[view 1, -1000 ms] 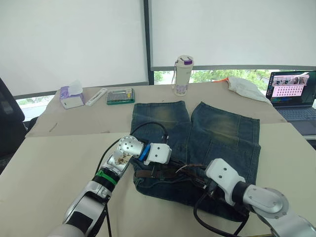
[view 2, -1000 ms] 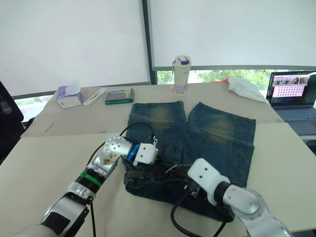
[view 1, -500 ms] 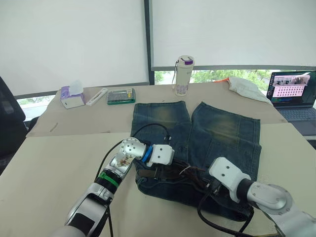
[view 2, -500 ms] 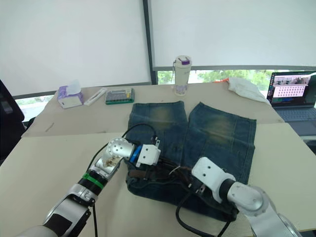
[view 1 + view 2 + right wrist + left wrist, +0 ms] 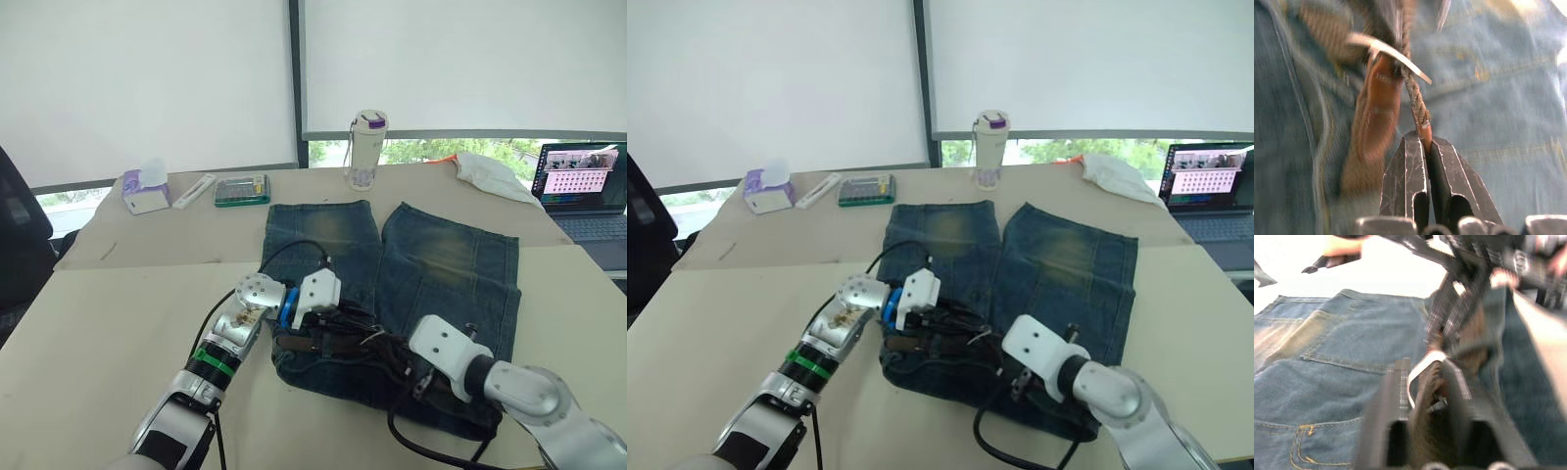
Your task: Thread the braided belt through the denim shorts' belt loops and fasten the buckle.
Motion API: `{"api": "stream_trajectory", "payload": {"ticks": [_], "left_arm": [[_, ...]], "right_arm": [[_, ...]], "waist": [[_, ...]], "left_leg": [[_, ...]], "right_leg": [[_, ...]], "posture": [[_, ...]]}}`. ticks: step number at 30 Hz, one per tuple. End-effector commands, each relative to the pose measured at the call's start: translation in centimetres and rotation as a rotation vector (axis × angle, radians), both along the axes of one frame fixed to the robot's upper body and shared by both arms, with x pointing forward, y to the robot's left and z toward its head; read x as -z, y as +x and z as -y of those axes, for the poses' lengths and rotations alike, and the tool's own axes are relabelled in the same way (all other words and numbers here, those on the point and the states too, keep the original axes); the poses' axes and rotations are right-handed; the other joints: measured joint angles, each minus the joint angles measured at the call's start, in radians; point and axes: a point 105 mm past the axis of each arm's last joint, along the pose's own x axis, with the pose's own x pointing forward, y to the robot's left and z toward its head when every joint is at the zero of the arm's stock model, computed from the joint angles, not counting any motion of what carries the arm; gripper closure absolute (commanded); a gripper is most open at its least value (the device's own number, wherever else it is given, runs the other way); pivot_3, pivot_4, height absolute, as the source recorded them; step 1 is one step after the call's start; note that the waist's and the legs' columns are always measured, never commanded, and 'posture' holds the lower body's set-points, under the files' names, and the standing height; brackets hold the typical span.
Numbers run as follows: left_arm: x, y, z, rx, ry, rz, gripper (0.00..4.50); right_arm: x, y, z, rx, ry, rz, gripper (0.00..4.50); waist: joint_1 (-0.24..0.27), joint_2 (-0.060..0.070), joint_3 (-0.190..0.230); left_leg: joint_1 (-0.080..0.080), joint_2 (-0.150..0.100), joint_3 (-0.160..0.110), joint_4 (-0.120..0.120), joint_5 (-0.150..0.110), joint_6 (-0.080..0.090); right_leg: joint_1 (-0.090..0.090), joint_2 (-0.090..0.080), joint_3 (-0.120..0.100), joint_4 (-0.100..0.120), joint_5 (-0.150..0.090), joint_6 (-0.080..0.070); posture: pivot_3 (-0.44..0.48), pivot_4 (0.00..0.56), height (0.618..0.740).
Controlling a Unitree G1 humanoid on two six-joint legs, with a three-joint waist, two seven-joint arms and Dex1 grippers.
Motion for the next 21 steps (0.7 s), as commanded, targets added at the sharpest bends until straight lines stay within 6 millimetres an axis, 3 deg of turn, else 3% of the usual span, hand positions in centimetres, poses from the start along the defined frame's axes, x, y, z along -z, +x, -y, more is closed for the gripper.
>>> {"api": "stream_trajectory", "payload": {"ticks": [1, 2, 3, 5, 7, 9, 13, 21], "left_arm": [[-0.3, -0.4, -2.3, -0.048, -0.035, -0.193, 1.83], [0.3, -0.7, -3.2, -0.059, -0.014, -0.264, 1.53], [0.6, -0.9, -3.8, -0.067, 0.0, -0.312, 1.53], [1.7, -1.4, -4.6, -0.072, 0.05, -0.346, 1.91], [4.5, -2.2, -5.4, -0.072, 0.181, -0.334, 2.53], [5.9, -2.5, -5.8, -0.071, 0.251, -0.317, 3.24], [10.0, -3.0, -7.8, -0.096, 0.43, -0.235, 4.44], [12.3, -2.7, -9.7, -0.163, 0.474, -0.196, 4.44]], "right_arm": [[-1.9, -0.6, 0.9, 0.034, -0.037, 0.095, 4.5], [-1.9, -0.9, 1.1, 0.048, -0.037, 0.098, 4.5], [-1.9, -1.1, 1.3, 0.058, -0.035, 0.1, 4.5], [-1.8, -1.5, 1.5, 0.073, -0.039, 0.098, 4.5], [-1.7, -1.8, 1.8, 0.082, -0.051, 0.096, 4.5], [-1.7, -2.0, 2.0, 0.087, -0.055, 0.098, 4.5], [-1.7, -3.0, 3.9, 0.123, -0.13, 0.097, 4.5], [0.4, -5.3, 8.3, 0.256, -0.276, 0.026, 4.5]], "waist": [[-0.008, 0.0, 0.0], [-0.008, 0.0, 0.0], [-0.008, 0.0, 0.0], [-0.005, 0.0, 0.0], [0.0, 0.001, 0.0], [0.005, 0.001, 0.0], [0.021, 0.001, 0.0], [0.014, 0.006, -0.008]], "left_leg": [[0.001, 0.0, 0.0, 0.0, 0.0, 0.0], [0.002, 0.0, 0.0, -0.001, 0.0, 0.0], [0.002, 0.0, 0.0, -0.001, 0.0, 0.0], [0.003, 0.0, 0.0, -0.001, 0.0, 0.0], [0.003, -0.001, 0.0, -0.001, 0.0, 0.0], [0.003, -0.001, 0.0, -0.001, 0.0, 0.0], [0.003, -0.001, 0.0, -0.001, 0.0, 0.0], [0.007, 0.003, 0.002, -0.002, -0.002, 0.001]], "right_leg": [[0.0, 0.0, 0.0, 0.001, 0.0, 0.0], [0.0, 0.0, 0.0, 0.003, 0.0, 0.0], [0.0, 0.0, 0.001, 0.003, 0.0, 0.0], [0.0, 0.0, 0.001, 0.004, -0.001, 0.001], [0.001, -0.001, 0.001, 0.003, -0.001, 0.001], [0.001, -0.001, 0.001, 0.001, -0.001, 0.001], [0.002, -0.001, 0.001, -0.001, -0.001, 0.0], [0.006, 0.0, 0.002, -0.002, -0.001, 0.001]], "posture": [[0.0, 0.15, 0.74], [0.0, 0.15, 0.74], [0.0, 0.15, 0.74], [0.0, 0.15, 0.74], [0.0, 0.15, 0.74], [0.0, 0.15, 0.74], [0.0, 0.15, 0.74], [0.0, 0.15, 0.74]]}}
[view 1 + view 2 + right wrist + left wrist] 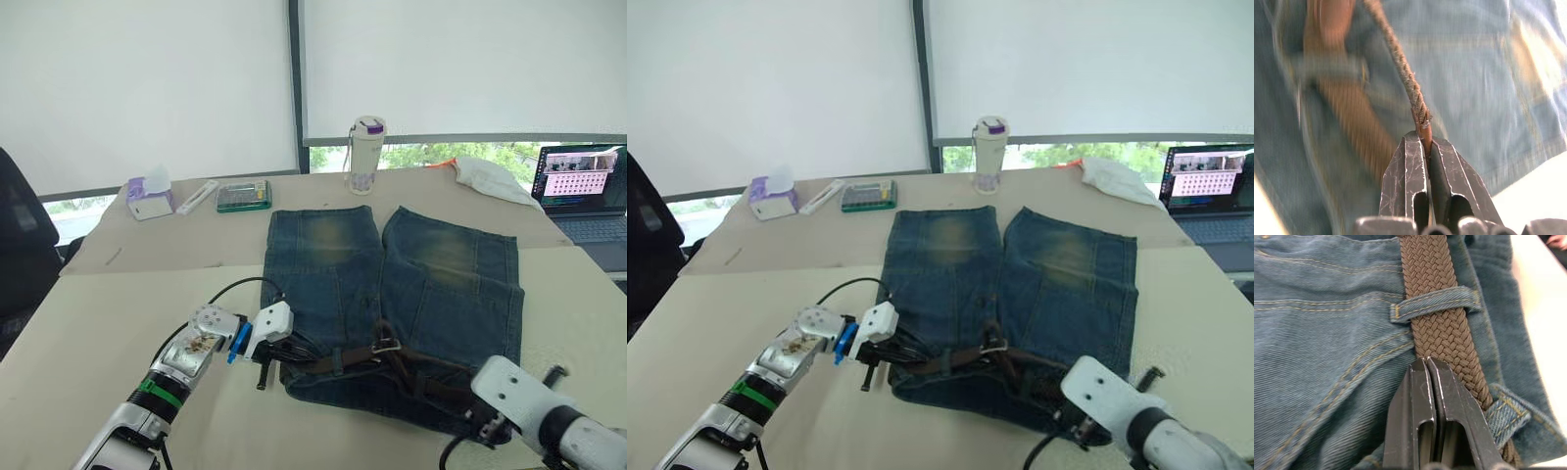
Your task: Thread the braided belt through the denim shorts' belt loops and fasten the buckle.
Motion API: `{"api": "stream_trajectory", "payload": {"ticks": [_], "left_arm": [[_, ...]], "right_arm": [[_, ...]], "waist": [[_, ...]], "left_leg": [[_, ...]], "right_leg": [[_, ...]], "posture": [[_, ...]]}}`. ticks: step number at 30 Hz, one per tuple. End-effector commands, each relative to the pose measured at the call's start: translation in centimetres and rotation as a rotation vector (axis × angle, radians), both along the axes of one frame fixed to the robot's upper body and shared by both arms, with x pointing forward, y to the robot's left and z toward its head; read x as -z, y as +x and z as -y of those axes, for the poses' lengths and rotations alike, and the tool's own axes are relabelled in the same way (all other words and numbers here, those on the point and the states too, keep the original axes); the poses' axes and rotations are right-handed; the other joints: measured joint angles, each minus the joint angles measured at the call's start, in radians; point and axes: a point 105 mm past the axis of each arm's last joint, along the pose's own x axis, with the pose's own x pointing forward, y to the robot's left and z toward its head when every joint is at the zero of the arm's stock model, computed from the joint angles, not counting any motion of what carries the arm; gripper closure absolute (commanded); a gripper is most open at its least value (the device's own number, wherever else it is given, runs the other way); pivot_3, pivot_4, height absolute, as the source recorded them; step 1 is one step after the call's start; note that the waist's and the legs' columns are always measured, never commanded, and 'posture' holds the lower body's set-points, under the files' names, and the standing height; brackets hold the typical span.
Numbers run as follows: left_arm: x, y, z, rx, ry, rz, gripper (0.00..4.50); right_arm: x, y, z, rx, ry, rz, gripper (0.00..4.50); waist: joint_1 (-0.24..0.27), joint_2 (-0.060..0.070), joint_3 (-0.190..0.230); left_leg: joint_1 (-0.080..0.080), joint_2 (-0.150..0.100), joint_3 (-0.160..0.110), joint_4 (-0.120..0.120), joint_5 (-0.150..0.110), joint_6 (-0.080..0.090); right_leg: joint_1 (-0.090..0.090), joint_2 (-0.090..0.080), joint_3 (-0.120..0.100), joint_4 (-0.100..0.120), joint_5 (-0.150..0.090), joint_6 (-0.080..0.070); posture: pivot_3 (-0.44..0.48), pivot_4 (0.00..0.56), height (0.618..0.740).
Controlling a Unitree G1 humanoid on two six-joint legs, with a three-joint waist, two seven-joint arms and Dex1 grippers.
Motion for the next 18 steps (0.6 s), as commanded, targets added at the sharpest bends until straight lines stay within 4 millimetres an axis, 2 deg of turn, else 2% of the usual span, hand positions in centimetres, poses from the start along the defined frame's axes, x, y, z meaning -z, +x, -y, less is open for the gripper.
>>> {"api": "stream_trajectory", "payload": {"ticks": [1, 4, 9, 14, 16, 18], "left_arm": [[4.0, -0.6, -3.1, -0.081, 0.154, -0.077, 4.44], [4.0, -0.1, -3.6, -0.111, 0.152, -0.049, 4.44], [3.4, 0.1, -4.6, -0.135, 0.142, -0.013, 4.44], [3.3, -0.1, -5.3, -0.155, 0.134, 0.0, 4.44], [2.8, 0.1, -5.1, -0.174, 0.108, 0.024, 4.44], [1.3, 0.9, -4.4, -0.226, 0.012, 0.044, 4.44]], "right_arm": [[-0.1, -0.1, 1.8, 0.042, -0.076, 0.034, 4.5], [0.8, -0.9, 2.8, 0.078, -0.1, -0.011, 4.5], [0.9, -2.2, 4.4, 0.136, -0.148, -0.053, 4.5], [0.4, -2.0, 5.9, 0.189, -0.192, -0.02, 4.5], [0.1, -1.6, 5.8, 0.188, -0.166, 0.006, 4.5], [-0.4, -1.0, 4.9, 0.186, -0.074, 0.048, 4.5]], "waist": [[-0.003, 0.0, 0.0], [-0.008, 0.0, 0.0], [-0.011, 0.0, 0.0], [-0.018, 0.001, 0.0], [-0.019, 0.001, 0.0], [-0.02, 0.001, 0.0]], "left_leg": [[0.001, 0.0, 0.0, 0.0, -0.001, 0.001], [0.004, 0.0, 0.0, 0.0, -0.003, 0.002], [0.006, 0.0, 0.0, 0.0, -0.004, 0.002], [0.009, 0.001, 0.0, 0.0, -0.009, 0.007], [0.009, 0.001, 0.0, 0.0, -0.009, 0.006], [0.009, 0.001, 0.0, 0.0, -0.009, 0.006]], "right_leg": [[0.001, 0.0, 0.0, 0.0, 0.0, 0.0], [0.005, 0.001, -0.001, -0.001, -0.001, 0.001], [0.008, 0.0, -0.001, -0.003, -0.002, 0.001], [0.01, 0.001, -0.001, -0.003, -0.004, 0.002], [0.01, 0.001, -0.001, -0.003, -0.004, 0.002], [0.01, 0.0, 0.0, -0.003, -0.004, 0.002]], "posture": [[0.0, 0.15, 0.74], [0.0, 0.15, 0.74], [0.0, 0.15, 0.74], [0.0, 0.15, 0.74], [0.0, 0.15, 0.74], [0.0, 0.15, 0.74]]}}
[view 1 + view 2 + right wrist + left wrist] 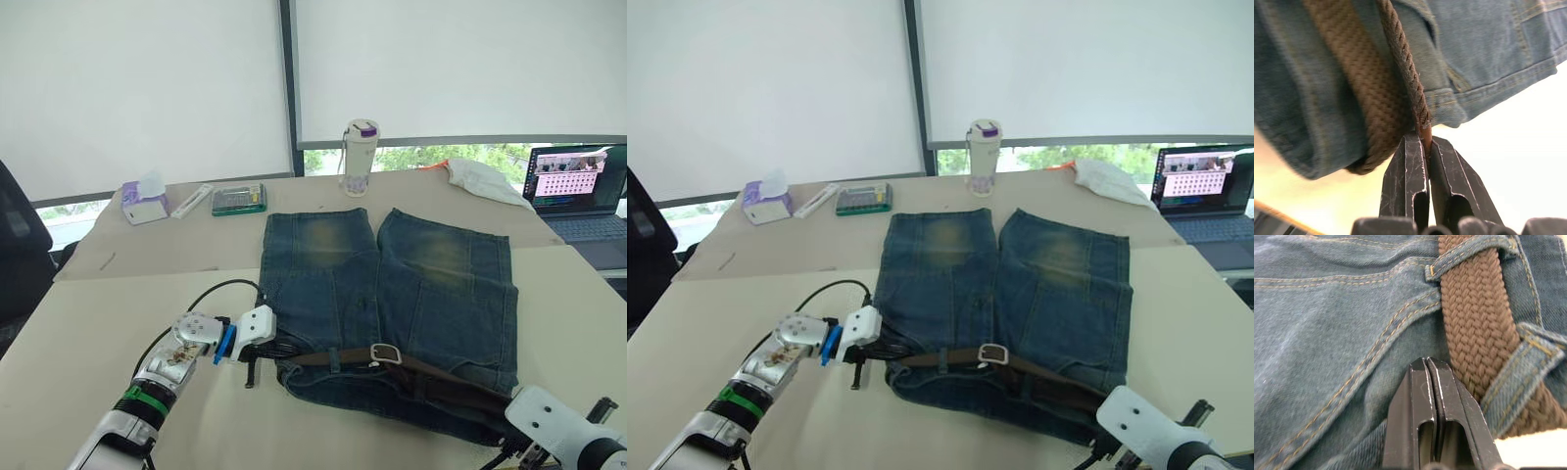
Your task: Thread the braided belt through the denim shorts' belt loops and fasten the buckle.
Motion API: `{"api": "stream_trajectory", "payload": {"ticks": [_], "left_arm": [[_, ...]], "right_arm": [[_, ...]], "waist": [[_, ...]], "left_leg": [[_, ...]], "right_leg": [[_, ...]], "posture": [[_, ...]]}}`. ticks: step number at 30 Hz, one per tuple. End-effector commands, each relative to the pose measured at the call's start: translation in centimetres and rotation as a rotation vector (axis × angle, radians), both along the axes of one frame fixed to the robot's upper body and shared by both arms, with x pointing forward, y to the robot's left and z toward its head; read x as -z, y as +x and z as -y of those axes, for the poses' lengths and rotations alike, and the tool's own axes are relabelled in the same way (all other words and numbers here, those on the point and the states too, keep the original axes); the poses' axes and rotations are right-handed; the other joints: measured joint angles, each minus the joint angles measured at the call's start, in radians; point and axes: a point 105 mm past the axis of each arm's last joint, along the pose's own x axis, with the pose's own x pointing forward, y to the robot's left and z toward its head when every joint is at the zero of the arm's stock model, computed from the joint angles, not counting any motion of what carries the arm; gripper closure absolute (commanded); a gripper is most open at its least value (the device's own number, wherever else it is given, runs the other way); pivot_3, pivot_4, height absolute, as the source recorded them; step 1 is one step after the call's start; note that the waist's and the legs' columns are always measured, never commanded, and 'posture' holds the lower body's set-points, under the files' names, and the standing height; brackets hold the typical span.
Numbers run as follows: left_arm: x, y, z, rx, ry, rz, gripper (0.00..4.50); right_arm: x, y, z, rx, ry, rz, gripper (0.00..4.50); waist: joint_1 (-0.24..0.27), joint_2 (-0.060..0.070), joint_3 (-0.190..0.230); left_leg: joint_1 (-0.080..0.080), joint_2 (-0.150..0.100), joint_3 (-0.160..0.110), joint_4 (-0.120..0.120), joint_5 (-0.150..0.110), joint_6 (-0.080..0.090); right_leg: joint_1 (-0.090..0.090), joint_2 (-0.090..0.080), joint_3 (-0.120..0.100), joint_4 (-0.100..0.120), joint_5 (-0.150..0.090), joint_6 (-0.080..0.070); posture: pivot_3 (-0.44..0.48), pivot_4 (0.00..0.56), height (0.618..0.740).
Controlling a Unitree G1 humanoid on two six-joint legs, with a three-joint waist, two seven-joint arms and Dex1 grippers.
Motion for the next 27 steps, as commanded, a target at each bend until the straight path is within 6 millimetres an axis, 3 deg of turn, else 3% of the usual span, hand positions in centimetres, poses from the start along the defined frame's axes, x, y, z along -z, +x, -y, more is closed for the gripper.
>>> {"api": "stream_trajectory", "payload": {"ticks": [1, 2, 6, 10, 13, 15, 18, 25, 27], "left_arm": [[-0.1, 0.4, -1.3, -0.142, -0.069, -0.079, 4.44], [-1.3, 0.6, -0.8, -0.158, -0.143, -0.09, 4.44], [-7.0, 1.9, 0.6, -0.254, -0.418, -0.102, 3.27], [-12.3, 5.0, 2.0, -0.479, -0.674, -0.135, 1.91], [-13.6, 5.8, 3.3, -0.553, -0.7, -0.138, 0.92], [-14.1, 4.6, 4.6, -0.479, -0.65, -0.12, 0.23], [-14.1, 2.2, 4.9, -0.355, -0.572, -0.086, 0.03], [-12.0, -1.8, -0.2, -0.282, -0.362, -0.081, 0.03], [-10.4, -3.2, -2.7, -0.311, -0.273, -0.137, 0.03]], "right_arm": [[-1.1, 0.6, 0.3, 0.032, 0.072, 0.057, 4.5], [-1.3, 0.8, -0.7, 0.021, 0.165, 0.076, 4.5], [-3.4, 1.5, -4.3, -0.036, 0.559, 0.188, 3.03], [-6.8, 4.1, -5.0, -0.042, 0.773, 0.412, 1.64], [-8.1, 5.7, -5.6, -0.086, 0.815, 0.459, 0.62], [-8.3, 6.1, -6.5, -0.163, 0.809, 0.412, 0.0], [-7.9, 5.3, -7.1, -0.272, 0.759, 0.291, 0.0], [-7.8, 1.2, -4.0, -0.28, 0.638, 0.145, 0.0], [-7.4, -0.7, -2.5, -0.226, 0.61, 0.097, 0.0]], "waist": [[-0.001, 0.001, 0.001], [-0.002, 0.001, 0.001], [0.0, 0.001, 0.008], [0.006, -0.003, 0.011], [0.007, -0.006, 0.011], [0.002, -0.004, 0.01], [-0.004, -0.002, 0.01], [-0.002, 0.0, 0.012], [0.002, 0.001, 0.013]], "left_leg": [[0.0, 0.0, 0.0, 0.0, 0.0, 0.0], [-0.001, 0.0, 0.0, 0.0, 0.0, 0.0], [-0.006, 0.001, -0.003, 0.0, -0.001, 0.002], [-0.008, 0.0, -0.003, 0.001, 0.001, -0.002], [-0.008, 0.0, -0.004, 0.001, 0.004, -0.008], [-0.008, 0.0, -0.003, 0.0, 0.005, -0.008], [-0.012, 0.0, 0.0, -0.001, 0.005, -0.008], [-0.011, 0.003, 0.002, -0.002, 0.003, -0.004], [-0.011, 0.003, 0.002, -0.002, 0.0, 0.0]], "right_leg": [[0.0, 0.0, 0.0, 0.0, 0.0, 0.0], [0.0, 0.0, 0.0, 0.0, 0.0, 0.0], [-0.004, 0.0, -0.001, 0.001, 0.001, -0.001], [-0.006, -0.001, 0.0, 0.002, 0.002, -0.003], [-0.007, 0.001, -0.001, 0.001, 0.003, -0.004], [-0.007, 0.001, 0.0, 0.001, 0.003, -0.003], [-0.014, 0.001, 0.002, 0.003, 0.003, -0.003], [-0.013, 0.002, 0.002, 0.002, 0.003, -0.004], [-0.013, 0.001, 0.002, 0.002, 0.003, -0.005]], "posture": [[0.0, 0.15, 0.74], [0.0, 0.15, 0.74], [0.0, 0.15, 0.74], [0.0, 0.15, 0.74], [0.0, 0.15, 0.74], [0.0, 0.15, 0.74], [0.0, 0.15, 0.74], [0.0, 0.15, 0.74], [0.0, 0.15, 0.74]]}}
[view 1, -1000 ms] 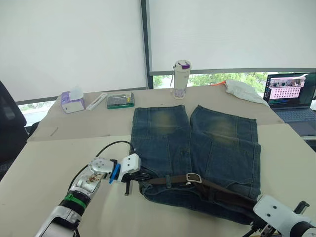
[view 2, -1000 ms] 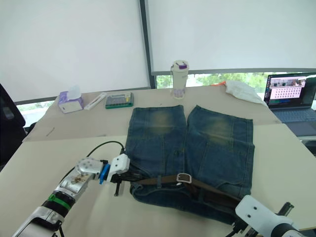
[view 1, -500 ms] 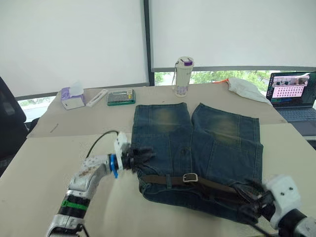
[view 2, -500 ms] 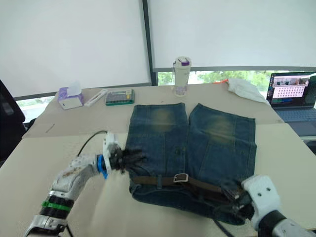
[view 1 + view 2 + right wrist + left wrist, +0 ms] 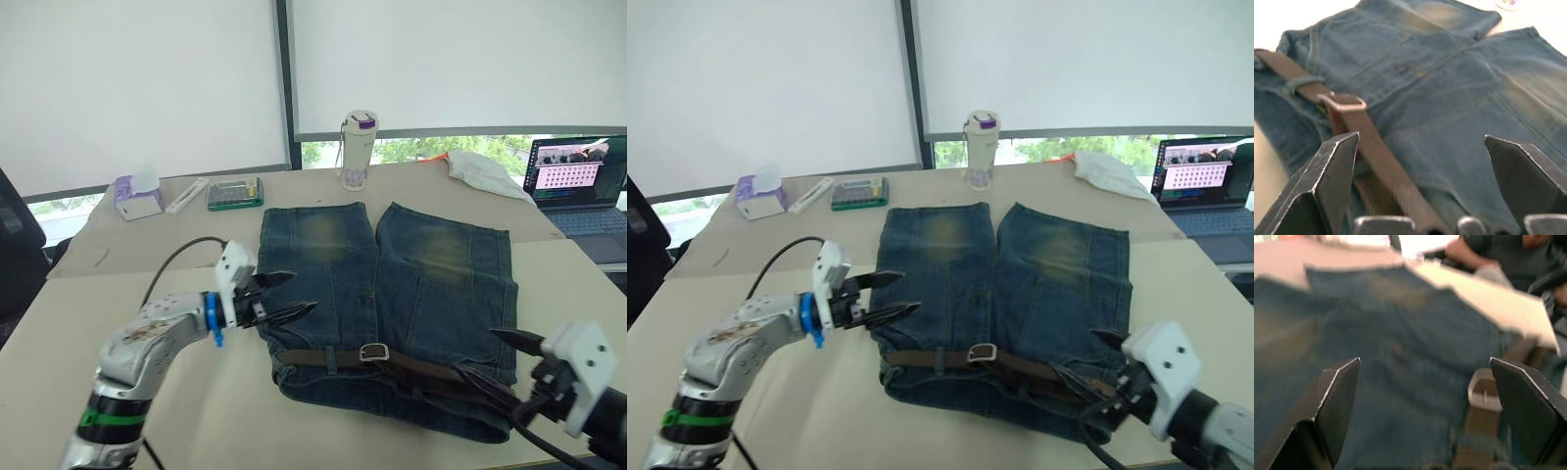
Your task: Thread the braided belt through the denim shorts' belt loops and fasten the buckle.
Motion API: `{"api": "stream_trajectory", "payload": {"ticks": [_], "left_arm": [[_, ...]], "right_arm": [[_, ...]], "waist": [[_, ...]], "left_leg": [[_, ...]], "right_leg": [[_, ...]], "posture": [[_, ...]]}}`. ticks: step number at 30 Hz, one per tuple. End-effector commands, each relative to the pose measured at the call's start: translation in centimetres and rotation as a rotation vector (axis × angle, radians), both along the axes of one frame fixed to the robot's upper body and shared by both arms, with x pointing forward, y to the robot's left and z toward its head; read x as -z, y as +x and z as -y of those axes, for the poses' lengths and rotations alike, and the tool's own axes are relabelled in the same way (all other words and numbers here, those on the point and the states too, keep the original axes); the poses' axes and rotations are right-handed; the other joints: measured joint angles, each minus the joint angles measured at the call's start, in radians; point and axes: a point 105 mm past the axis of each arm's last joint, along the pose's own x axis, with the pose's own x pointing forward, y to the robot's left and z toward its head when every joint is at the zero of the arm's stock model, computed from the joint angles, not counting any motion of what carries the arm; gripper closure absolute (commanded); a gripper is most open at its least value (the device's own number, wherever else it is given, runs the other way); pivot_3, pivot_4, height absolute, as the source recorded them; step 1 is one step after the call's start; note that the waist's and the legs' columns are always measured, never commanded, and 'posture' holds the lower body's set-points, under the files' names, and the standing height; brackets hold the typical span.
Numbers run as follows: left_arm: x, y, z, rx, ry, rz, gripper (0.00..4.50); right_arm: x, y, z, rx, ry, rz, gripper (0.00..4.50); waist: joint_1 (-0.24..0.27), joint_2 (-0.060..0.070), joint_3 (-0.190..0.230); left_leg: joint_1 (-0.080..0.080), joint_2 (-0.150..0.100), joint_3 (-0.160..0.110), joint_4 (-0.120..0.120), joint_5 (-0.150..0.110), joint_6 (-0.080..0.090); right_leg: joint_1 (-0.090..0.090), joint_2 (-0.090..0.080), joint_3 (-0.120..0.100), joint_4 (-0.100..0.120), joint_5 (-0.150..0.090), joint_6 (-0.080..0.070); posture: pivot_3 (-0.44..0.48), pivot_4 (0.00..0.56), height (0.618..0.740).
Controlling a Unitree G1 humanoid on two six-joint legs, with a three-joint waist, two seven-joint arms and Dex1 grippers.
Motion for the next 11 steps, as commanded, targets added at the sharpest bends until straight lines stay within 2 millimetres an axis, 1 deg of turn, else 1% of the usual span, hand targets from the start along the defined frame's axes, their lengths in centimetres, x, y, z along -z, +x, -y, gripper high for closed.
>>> {"api": "stream_trajectory", "payload": {"ticks": [1, 3, 6, 11], "left_arm": [[0.7, -2.2, -3.2, 0.014, 0.094, -0.017, 0.03], [1.3, -3.0, -4.0, 0.017, 0.123, -0.04, 0.03], [1.8, -3.7, -4.5, 0.033, 0.141, -0.075, 0.03], [2.1, -3.8, -4.5, 0.039, 0.14, -0.1, 0.03]], "right_arm": [[-0.6, -2.8, 1.5, 0.011, -0.063, -0.025, 0.0], [-0.5, -3.6, 2.0, 0.025, -0.073, -0.044, 0.0], [-0.4, -4.2, 2.5, 0.049, -0.078, -0.058, 0.0], [0.1, -4.4, 2.6, 0.055, -0.069, -0.067, 0.0]], "waist": [[0.003, 0.001, 0.001], [0.003, 0.001, 0.002], [0.008, -0.001, 0.004], [0.009, 0.0, 0.004]], "left_leg": [[0.001, 0.0, 0.0, -0.003, 0.0, 0.0], [0.002, 0.001, 0.0, -0.007, 0.0, 0.0], [0.002, 0.001, 0.002, -0.007, 0.0, 0.0], [0.002, 0.003, 0.002, -0.008, 0.0, -0.001]], "right_leg": [[0.0, 0.0, 0.0, 0.0, 0.0, 0.0], [0.0, 0.0, 0.0, -0.002, 0.0, 0.0], [0.0, -0.001, 0.0, -0.003, 0.001, -0.002], [0.0, -0.002, 0.0, -0.004, 0.001, -0.002]], "posture": [[0.0, 0.15, 0.74], [0.0, 0.15, 0.74], [0.0, 0.15, 0.74], [0.0, 0.15, 0.74]]}}
